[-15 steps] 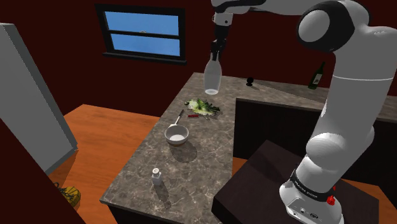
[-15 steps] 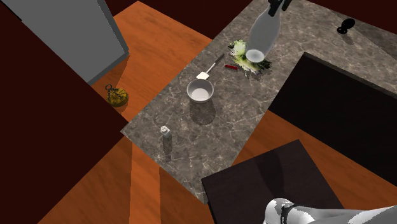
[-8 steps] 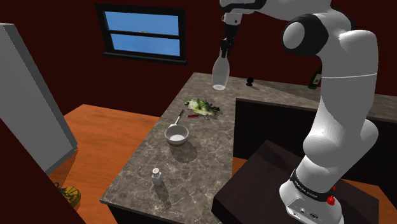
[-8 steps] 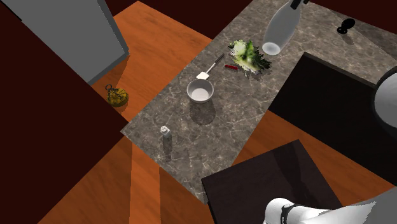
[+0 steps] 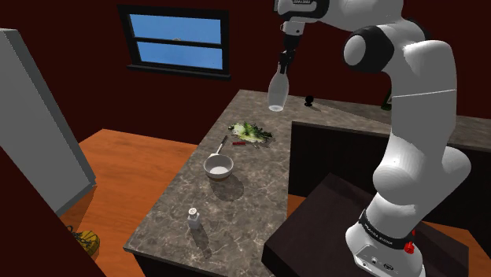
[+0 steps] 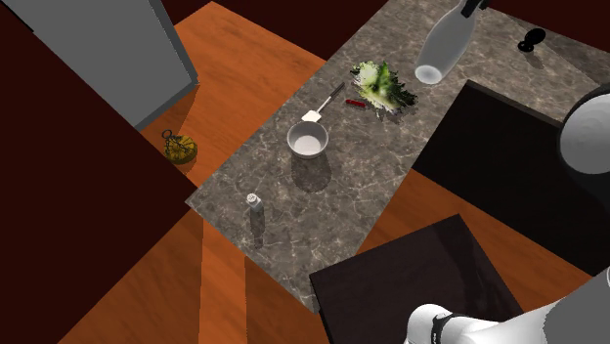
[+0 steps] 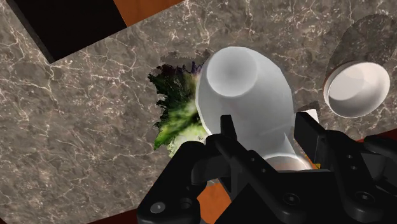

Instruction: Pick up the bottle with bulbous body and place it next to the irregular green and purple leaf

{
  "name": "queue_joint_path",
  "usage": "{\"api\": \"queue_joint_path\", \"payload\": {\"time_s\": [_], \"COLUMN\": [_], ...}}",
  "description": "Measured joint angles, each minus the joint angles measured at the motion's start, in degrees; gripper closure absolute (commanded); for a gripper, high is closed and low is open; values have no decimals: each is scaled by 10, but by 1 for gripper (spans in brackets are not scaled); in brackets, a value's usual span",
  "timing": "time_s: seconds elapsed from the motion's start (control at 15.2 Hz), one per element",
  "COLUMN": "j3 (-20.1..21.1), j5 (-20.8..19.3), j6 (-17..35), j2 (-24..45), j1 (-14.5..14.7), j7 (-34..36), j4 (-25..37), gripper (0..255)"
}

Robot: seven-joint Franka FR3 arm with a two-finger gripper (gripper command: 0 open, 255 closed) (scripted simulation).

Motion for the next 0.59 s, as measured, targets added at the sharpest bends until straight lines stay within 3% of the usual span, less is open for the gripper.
{"api": "queue_joint_path", "payload": {"time_s": [0.59], "j3": [0], "j5": [-1], "j6": [80], "j2": [-16], "j1": [5], "j7": [-4], "j4": [-97], "gripper": [255]}}
